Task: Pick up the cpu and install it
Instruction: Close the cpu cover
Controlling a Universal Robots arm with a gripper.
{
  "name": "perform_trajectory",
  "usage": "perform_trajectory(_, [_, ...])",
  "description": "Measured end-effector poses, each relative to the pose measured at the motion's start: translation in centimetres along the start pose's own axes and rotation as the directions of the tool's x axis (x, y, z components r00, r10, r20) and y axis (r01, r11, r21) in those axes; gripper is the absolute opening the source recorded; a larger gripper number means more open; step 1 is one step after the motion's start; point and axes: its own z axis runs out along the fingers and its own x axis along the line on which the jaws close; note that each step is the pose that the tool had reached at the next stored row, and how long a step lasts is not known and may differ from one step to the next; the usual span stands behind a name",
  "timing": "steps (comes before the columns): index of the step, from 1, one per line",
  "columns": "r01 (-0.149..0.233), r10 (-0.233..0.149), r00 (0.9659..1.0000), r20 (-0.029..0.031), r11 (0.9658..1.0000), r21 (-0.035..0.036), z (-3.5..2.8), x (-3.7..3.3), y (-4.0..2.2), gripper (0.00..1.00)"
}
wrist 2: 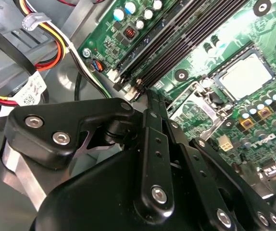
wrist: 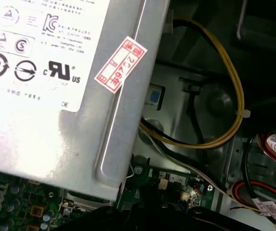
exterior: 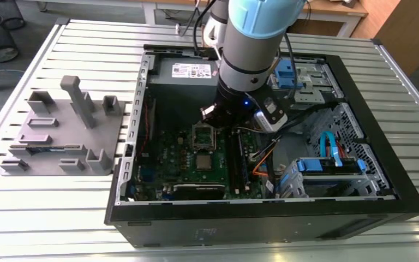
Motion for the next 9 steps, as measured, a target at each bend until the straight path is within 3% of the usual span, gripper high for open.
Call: perform_trajectory(9, [0.000,0.000,1.0000,0.0016,1.0000,0.0000,0.20,-0.01,0.07,0.11])
